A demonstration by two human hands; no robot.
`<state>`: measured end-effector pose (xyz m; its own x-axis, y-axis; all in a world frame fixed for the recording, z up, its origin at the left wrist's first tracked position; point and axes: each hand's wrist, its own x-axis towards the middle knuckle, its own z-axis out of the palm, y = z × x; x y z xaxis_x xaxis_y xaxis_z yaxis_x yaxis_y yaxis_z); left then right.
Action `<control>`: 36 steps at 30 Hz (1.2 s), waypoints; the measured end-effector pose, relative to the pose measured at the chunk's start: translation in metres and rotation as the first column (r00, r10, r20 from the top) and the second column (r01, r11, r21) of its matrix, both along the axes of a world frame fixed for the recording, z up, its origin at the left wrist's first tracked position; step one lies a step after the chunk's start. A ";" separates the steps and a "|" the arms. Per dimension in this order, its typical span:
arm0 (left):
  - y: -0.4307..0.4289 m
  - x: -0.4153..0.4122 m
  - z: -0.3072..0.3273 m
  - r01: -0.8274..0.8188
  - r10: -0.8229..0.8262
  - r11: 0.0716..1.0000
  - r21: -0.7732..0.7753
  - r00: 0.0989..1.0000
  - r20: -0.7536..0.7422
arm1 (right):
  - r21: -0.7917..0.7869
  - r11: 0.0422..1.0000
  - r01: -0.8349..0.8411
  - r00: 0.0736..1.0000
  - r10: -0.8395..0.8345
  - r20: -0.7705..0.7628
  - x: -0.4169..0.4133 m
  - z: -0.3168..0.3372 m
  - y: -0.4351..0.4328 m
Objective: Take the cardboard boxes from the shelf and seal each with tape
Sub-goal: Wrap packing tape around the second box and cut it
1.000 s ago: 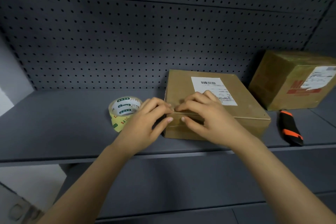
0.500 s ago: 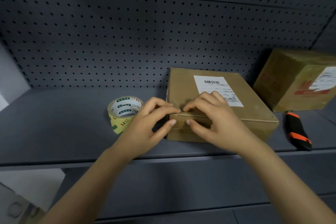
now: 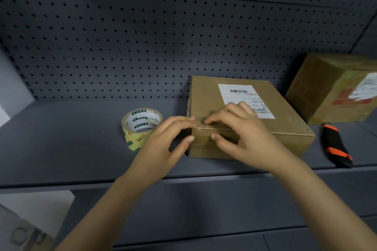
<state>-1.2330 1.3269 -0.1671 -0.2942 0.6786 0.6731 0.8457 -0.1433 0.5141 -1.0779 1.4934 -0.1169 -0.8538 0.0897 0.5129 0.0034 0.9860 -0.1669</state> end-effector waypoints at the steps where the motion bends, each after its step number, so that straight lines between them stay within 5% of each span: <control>1: 0.000 0.000 0.000 0.002 -0.002 1.000 0.003 1.000 -0.003 | 0.017 1.000 0.003 1.000 -0.004 0.014 0.000 0.000 0.000; 18: 0.000 -0.004 0.010 -0.010 -0.001 0.996 -0.093 0.993 -0.118 | 0.057 0.997 -0.047 0.998 0.044 0.041 -0.004 0.004 0.003; 26: -0.030 -0.011 0.021 -0.259 0.226 0.960 -0.107 0.942 -0.246 | 0.028 0.999 0.042 0.982 -0.036 -0.185 0.005 -0.009 -0.013; 36: -0.061 -0.032 0.018 -0.350 0.278 0.859 -0.373 0.932 -0.235 | 0.050 0.988 0.148 0.966 -0.133 -0.222 0.010 -0.011 -0.040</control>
